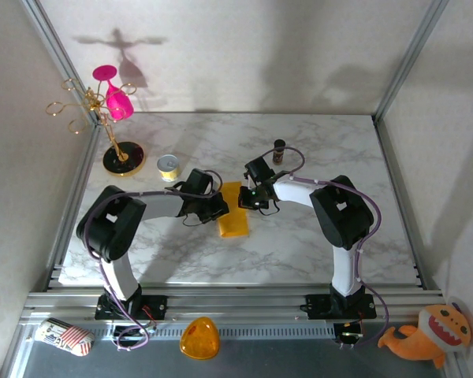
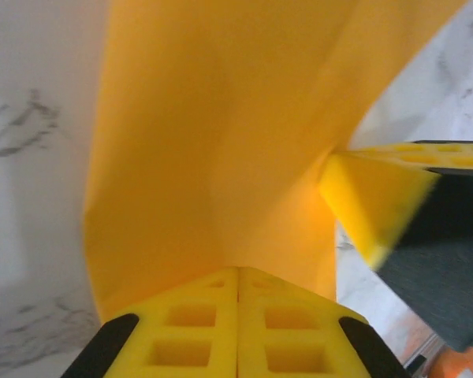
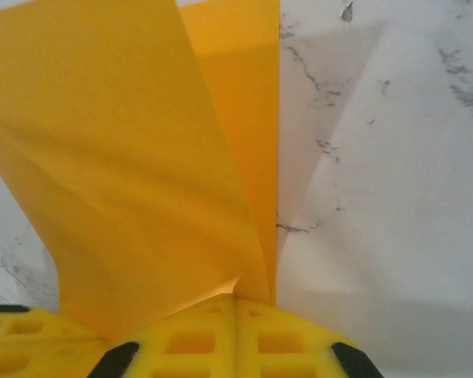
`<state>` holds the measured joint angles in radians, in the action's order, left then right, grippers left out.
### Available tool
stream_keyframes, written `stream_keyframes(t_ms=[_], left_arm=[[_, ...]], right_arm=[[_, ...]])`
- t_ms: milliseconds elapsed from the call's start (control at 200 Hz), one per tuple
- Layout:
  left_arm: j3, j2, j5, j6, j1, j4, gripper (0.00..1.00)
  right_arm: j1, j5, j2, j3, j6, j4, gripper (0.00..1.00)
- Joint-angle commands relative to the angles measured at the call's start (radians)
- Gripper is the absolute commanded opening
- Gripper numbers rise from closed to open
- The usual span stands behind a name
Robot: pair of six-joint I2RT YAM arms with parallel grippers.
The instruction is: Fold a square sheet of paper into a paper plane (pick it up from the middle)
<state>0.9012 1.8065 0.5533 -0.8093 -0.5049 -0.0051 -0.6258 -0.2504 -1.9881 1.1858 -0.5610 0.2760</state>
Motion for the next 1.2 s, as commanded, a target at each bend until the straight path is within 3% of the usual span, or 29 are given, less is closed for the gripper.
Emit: stream_keyframes(t_ms=[0,436,631,926,1197], left_arm=[[-0.013,-0.01,-0.034,0.007,0.002,-0.043,0.06],[-0.179,-0.143,-0.111,0.046,0.033,-0.151,0.05],[-0.122,-0.227,-0.069,-0.012,0.035,-0.054,0.06],[-0.034,-0.068,-0.08,-0.085,0.008,0.058,0.05],[-0.083,-0.035,-0.138,-0.023,0.016,-0.046,0.02]], right_arm=[[0.035,0.298,-0.169,-0.101,0.009,0.189,0.04],[0.034,0.296,-0.182,-0.115,0.006,0.173,0.04],[0.034,0.293,-0.179,-0.124,0.002,0.163,0.04],[0.035,0.283,-0.182,-0.135,-0.007,0.154,0.04],[0.035,0.284,-0.181,-0.143,-0.007,0.152,0.04]])
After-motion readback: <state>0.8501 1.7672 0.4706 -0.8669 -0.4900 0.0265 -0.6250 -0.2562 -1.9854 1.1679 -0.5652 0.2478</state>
